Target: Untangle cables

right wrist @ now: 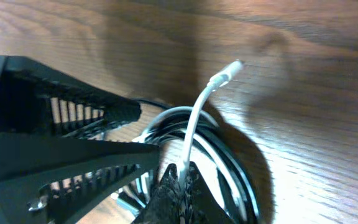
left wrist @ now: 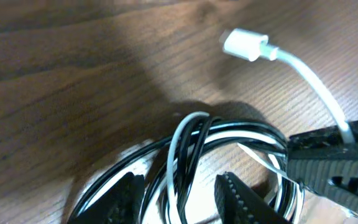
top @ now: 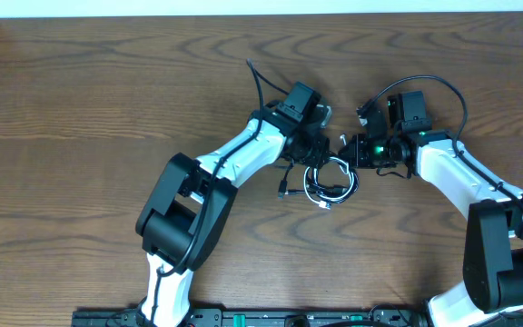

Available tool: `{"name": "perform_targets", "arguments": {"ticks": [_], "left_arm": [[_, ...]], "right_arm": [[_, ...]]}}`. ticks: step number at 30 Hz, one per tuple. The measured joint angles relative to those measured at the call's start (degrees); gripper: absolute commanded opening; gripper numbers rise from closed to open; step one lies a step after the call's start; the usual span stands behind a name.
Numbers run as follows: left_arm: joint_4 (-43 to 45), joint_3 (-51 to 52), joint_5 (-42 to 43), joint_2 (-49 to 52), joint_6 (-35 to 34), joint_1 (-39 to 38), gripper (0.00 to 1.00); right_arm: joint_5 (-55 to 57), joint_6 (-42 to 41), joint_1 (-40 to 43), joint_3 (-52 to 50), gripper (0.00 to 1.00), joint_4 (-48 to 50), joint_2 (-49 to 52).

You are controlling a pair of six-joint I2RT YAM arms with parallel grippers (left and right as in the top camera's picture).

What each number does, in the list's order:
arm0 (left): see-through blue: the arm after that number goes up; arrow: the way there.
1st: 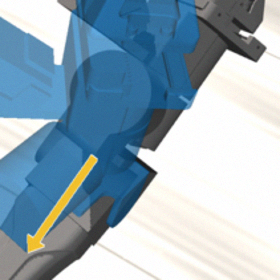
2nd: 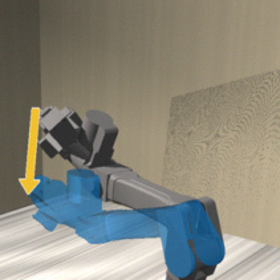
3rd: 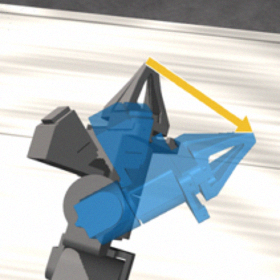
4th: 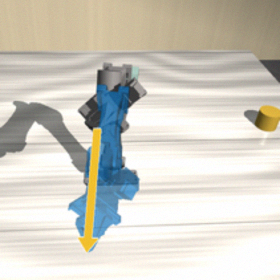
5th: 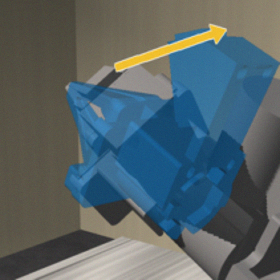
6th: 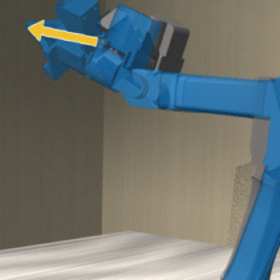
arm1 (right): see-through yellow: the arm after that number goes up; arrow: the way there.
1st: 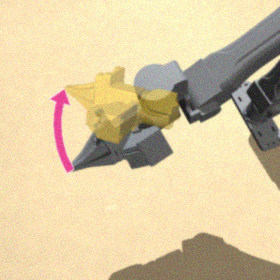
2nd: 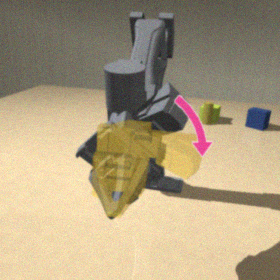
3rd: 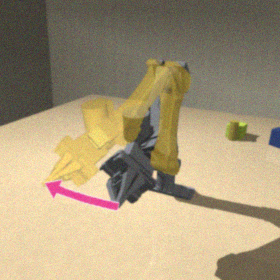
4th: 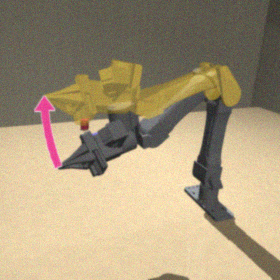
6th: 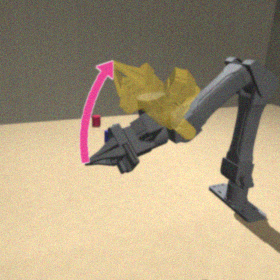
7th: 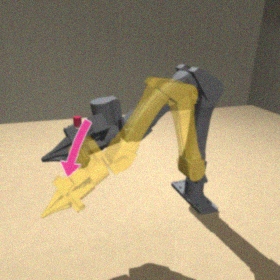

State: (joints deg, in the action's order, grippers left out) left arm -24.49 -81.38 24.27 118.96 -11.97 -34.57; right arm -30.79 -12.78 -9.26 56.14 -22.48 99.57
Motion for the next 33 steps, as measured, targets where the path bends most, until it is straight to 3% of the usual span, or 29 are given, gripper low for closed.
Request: {"name": "perform_targets", "arguments": {"ticks": [7,11,12,14,20,22,33], "left_arm": [[1.0,0.2,-4.6,0.2,-0.2,-2.8,0.41],[1.0,0.8,-10.0,0.6,-2.1,-4.4,0.19],[1.1,0.9,-10.8,0.7,-2.5,-4.6,0.11],[1.0,1.1,-11.8,0.7,-2.9,-4.5,0.07],[1.2,1.1,-12.9,0.7,-3.1,-4.5,0.08],[1.2,1.1,-12.9,0.7,-3.1,-4.3,0.08],[0.8,1.1,-7.0,0.7,-3.1,-0.3,0.08]], "right_arm": [[2.1,0.0,0.0,-0.3,0.05,-0.2,0.0],[2.7,0.0,0.0,-0.4,0.07,-0.2,0.0],[2.8,0.0,0.0,-0.4,0.11,-0.2,0.0],[3.0,0.0,0.0,-0.4,0.18,-0.4,0.0],[3.6,1.3,0.0,-0.4,0.54,-1.8,0.0],[3.7,2.1,0.0,-0.4,0.61,-2.7,0.0],[9.4,4.8,-0.6,-0.4,0.61,-4.4,0.0]]}}
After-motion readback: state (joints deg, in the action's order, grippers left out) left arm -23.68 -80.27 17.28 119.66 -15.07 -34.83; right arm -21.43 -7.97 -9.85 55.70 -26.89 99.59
